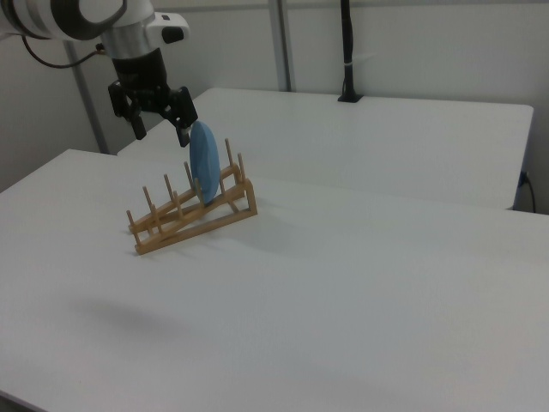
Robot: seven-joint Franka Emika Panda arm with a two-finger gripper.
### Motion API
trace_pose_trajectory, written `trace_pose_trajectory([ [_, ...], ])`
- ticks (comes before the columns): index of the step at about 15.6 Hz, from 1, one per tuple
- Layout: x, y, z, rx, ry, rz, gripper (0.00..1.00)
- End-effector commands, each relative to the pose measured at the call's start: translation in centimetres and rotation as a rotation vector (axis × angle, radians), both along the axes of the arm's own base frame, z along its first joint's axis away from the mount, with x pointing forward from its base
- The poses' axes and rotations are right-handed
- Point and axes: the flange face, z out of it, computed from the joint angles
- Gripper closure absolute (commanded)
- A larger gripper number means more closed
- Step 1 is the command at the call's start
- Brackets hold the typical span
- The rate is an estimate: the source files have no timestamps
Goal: Pick plate from plate rack
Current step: 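Move the gripper down to the rim of the blue plate in the rack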
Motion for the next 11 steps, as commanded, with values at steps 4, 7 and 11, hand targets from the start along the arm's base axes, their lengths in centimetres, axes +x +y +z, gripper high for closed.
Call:
trace_pose_trajectory([
  [4,3.4,0.2,-0.6,-0.057,-0.167,0.064,0.0],
  [7,5.9,0.2,-1.3,-0.082,-0.28,0.069,0.0],
  [11,8.0,1.2,-1.7,-0.071,-0.402,0.04,0.0],
])
